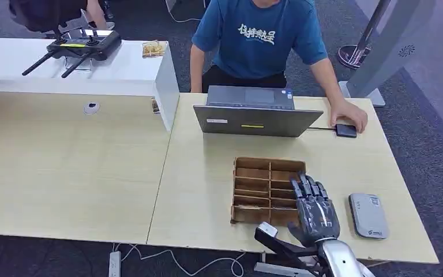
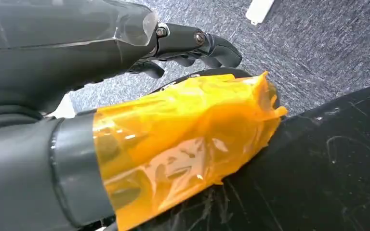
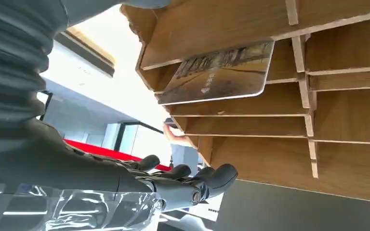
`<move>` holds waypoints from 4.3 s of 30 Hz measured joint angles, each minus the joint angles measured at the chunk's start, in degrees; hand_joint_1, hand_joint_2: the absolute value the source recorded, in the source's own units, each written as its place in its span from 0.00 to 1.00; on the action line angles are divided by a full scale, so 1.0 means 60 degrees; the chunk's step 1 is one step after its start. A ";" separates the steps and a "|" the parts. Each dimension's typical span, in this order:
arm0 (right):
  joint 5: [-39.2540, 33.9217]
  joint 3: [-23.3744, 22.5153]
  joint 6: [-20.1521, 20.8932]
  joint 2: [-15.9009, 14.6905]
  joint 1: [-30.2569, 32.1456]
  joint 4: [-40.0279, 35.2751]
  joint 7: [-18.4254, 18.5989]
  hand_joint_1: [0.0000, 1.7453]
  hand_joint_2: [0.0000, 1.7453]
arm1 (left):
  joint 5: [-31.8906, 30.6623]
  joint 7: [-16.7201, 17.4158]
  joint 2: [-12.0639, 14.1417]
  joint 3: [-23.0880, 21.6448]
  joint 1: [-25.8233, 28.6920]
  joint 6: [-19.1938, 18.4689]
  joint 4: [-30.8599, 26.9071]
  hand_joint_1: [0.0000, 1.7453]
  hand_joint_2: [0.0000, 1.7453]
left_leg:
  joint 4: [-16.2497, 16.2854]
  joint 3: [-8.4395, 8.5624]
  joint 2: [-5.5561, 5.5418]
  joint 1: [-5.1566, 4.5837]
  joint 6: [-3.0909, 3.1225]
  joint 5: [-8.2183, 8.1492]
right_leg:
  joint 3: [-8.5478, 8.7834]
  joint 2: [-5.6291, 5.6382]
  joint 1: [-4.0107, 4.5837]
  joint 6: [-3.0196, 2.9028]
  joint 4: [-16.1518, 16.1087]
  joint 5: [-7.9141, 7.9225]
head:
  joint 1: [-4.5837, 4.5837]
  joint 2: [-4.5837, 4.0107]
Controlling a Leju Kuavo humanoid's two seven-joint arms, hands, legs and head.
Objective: Pass the card to the sensor for recognition and then transmit it.
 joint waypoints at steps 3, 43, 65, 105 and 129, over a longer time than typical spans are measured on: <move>0.0000 0.0000 0.0000 0.0000 0.0001 0.0000 0.0000 0.00 1.00 | -0.0007 -0.0004 0.0000 -0.0011 0.0000 0.0015 0.0000 0.00 0.00 | 0.0000 0.0000 0.0000 0.0000 0.0000 0.0000 | 0.0000 0.0000 0.0000 0.0000 0.0000 0.0000 | 0.0000 0.0000; 0.0007 -0.0015 -0.0040 0.0000 -0.0110 0.0004 0.0000 1.00 1.00 | -0.0073 -0.0073 0.0066 -0.0171 0.0002 0.0037 0.0076 0.00 0.00 | 0.0000 0.0005 0.0000 0.0000 0.0000 0.0000 | 0.0005 0.0000 0.0000 0.0000 0.0000 0.0000 | 0.0000 0.0000; -0.0120 -0.0015 -0.0058 0.0004 -0.0197 0.0120 -0.0149 1.00 1.00 | -0.0200 -0.0058 0.0076 -0.0255 0.0001 0.0149 0.0076 0.00 0.00 | 0.0000 0.0016 0.0001 0.0000 0.0000 0.0000 | 0.0016 0.0000 0.0001 0.0000 0.0000 0.0000 | 0.0000 0.0000; 0.0197 -0.0656 -0.1239 0.0871 0.0310 -0.0328 -0.0488 0.00 1.00 | -0.0525 -0.0040 0.0076 -0.0499 -0.0006 0.1082 0.0076 0.00 0.00 | 0.0000 0.0013 0.0000 0.0001 0.0000 -0.0001 | 0.0017 -0.0001 0.0001 0.0001 0.0000 -0.0001 | 0.0000 0.0000; -0.0791 -0.0696 0.0186 0.0481 0.0212 -0.0368 -0.0659 0.00 1.00 | -0.0776 -0.0142 0.0138 -0.0849 -0.0026 0.1348 0.0087 0.00 0.00 | 0.0000 0.0014 0.0000 0.0000 0.0001 -0.0001 | 0.0018 -0.0001 0.0000 0.0001 -0.0001 -0.0001 | 0.0000 0.0000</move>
